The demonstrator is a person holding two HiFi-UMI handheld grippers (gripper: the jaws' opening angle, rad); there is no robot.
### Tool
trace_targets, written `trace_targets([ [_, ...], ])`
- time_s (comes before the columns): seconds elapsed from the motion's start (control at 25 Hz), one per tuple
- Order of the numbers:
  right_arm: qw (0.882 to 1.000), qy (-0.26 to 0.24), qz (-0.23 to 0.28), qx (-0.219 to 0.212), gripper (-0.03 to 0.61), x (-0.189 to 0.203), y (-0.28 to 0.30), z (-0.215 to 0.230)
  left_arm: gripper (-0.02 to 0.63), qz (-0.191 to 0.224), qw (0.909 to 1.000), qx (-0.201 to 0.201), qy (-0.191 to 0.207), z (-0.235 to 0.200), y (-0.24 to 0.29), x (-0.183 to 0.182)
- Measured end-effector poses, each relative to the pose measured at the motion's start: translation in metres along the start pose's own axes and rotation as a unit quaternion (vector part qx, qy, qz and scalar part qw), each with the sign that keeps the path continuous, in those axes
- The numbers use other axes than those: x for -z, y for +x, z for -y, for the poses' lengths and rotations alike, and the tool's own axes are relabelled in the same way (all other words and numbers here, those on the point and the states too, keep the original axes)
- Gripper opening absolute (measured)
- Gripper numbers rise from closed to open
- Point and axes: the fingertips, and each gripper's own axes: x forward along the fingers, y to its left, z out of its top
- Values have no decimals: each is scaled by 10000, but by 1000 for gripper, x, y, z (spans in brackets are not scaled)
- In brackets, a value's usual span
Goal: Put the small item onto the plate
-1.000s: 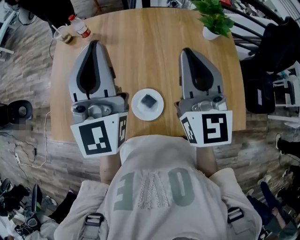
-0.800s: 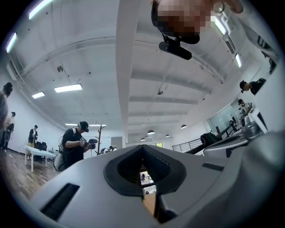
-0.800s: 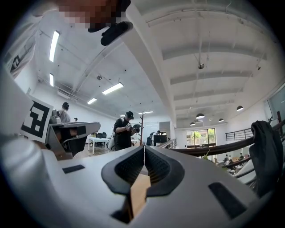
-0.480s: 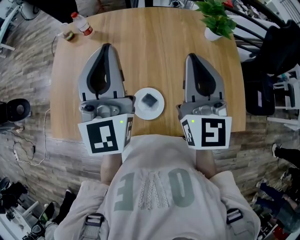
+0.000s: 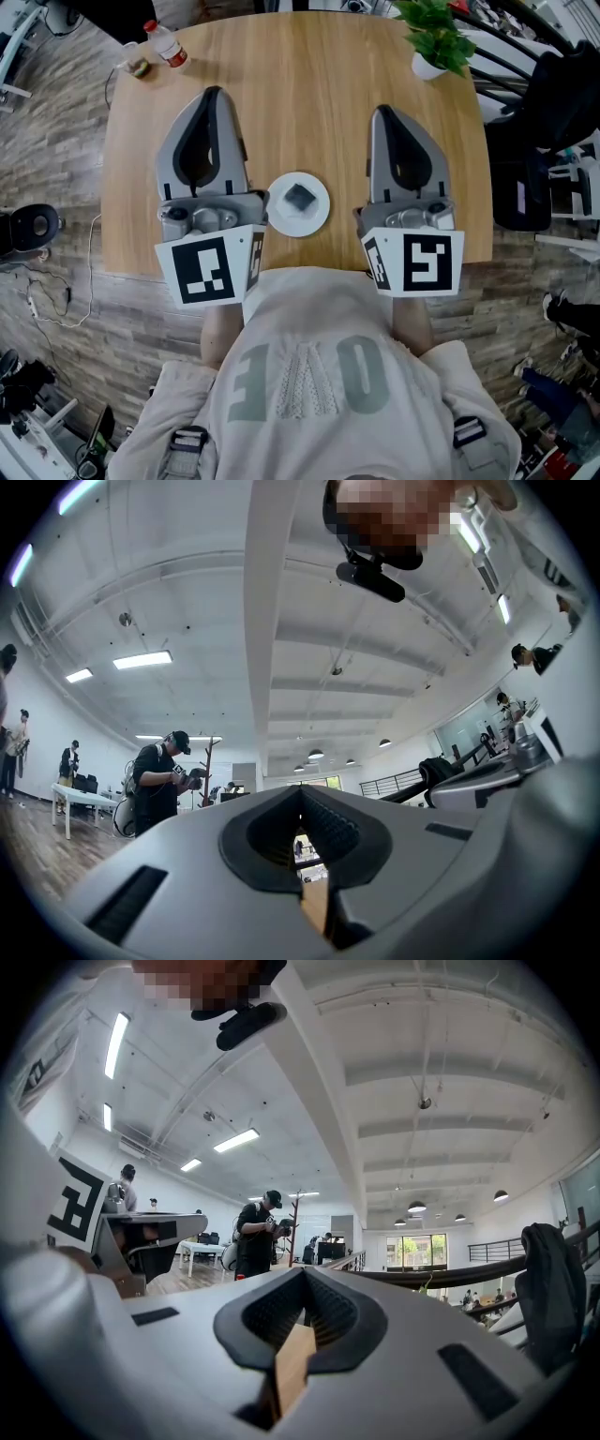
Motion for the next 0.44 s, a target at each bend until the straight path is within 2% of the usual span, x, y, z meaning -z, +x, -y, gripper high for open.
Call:
trace_targets([
  [0.44, 9998, -20, -181, 4, 17, 11, 1, -2, 9, -71, 10000, 69, -12, -2, 3, 5],
])
